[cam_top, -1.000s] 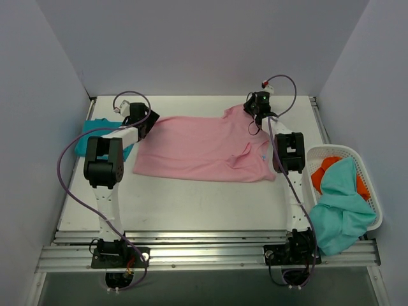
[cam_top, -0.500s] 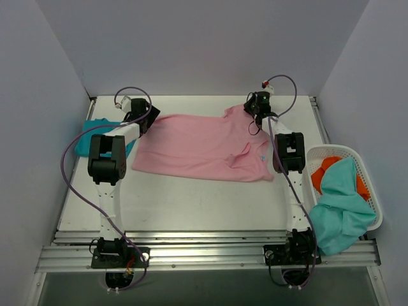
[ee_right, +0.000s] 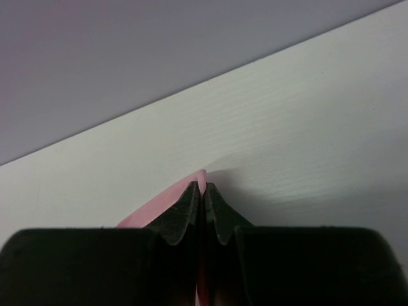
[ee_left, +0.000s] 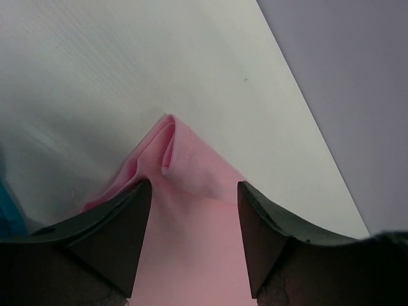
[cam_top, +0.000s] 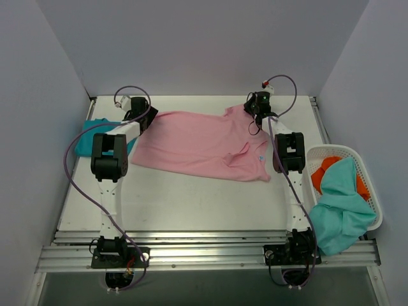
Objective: Fold and stack the t-shirts
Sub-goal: Grap the side of the flattened tshirt furthest away from the robot with both arms
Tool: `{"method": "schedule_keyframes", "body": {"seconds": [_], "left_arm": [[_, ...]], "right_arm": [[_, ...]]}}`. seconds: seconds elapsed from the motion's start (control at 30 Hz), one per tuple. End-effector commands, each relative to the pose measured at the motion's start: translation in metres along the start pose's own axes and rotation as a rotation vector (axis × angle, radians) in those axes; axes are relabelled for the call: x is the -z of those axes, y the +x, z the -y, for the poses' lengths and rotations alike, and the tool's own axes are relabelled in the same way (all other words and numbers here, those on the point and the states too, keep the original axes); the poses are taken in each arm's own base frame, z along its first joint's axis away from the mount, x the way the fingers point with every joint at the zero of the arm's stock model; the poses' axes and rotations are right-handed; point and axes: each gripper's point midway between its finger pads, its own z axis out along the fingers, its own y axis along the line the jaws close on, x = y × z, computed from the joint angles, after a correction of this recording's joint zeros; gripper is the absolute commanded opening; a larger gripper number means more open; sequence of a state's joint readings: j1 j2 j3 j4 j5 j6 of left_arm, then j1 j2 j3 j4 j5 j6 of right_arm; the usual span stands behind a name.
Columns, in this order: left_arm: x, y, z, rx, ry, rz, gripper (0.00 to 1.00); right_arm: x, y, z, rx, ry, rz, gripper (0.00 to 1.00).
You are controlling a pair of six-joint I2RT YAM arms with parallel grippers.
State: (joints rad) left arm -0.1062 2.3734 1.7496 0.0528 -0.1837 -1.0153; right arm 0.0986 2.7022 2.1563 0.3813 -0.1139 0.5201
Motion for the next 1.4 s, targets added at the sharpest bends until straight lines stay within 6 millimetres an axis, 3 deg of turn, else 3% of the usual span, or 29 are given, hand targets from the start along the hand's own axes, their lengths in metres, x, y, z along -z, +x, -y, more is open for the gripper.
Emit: {"method": "schedule_keyframes", "body": {"seconds": [0.0,0.43,0.5,0.6,0.7,0.8,0.97,1.03,1.07,1.13,1.2,1.23,1.37], "left_arm": [[-0.012,-0.007,0.003,0.021,0.011,0.005,0.65],[-0.049,-0.007,0.014,0.054,0.045,-0.001,0.22],[-0.050,-0.008,0.011,0.049,0.025,-0.005,0.10],[-0.052,-0.014,0.015,0.047,0.033,0.011,0.03],[-0.053,-0.020,0.018,0.025,0.034,0.026,0.02],[-0.045,-0.021,0.019,0.021,0.038,0.032,0.02],[-0.006,-0.025,0.014,0.027,0.069,0.062,0.02],[0.014,-0.040,0.025,0.025,0.098,0.093,0.02],[0.018,-0.036,0.016,0.018,0.081,0.086,0.02],[0.032,-0.047,0.026,0.015,0.100,0.105,0.02],[0.039,-0.049,0.021,0.014,0.092,0.100,0.02],[0.049,-0.054,0.029,0.019,0.107,0.107,0.02],[0.074,-0.058,0.028,0.027,0.117,0.114,0.02]], "right_arm": [[0.004,0.019,0.019,0.011,0.056,-0.082,0.00],[0.003,0.016,0.018,0.006,0.043,-0.075,0.00],[0.004,0.017,0.016,0.005,0.038,-0.076,0.00],[0.005,0.015,0.016,0.004,0.033,-0.074,0.00],[0.007,0.012,0.012,0.002,0.024,-0.067,0.00],[0.008,0.011,0.010,-0.002,0.018,-0.065,0.00],[0.015,0.013,0.004,-0.017,-0.001,-0.068,0.00],[0.020,0.014,0.001,-0.016,-0.004,-0.074,0.00],[0.022,0.012,-0.002,-0.017,-0.010,-0.070,0.00],[0.029,0.000,-0.009,-0.019,-0.022,-0.053,0.00],[0.035,0.001,-0.013,-0.017,-0.024,-0.056,0.00],[0.041,-0.010,-0.020,-0.014,-0.035,-0.041,0.00],[0.056,-0.025,-0.034,-0.005,-0.049,-0.020,0.00]]}}
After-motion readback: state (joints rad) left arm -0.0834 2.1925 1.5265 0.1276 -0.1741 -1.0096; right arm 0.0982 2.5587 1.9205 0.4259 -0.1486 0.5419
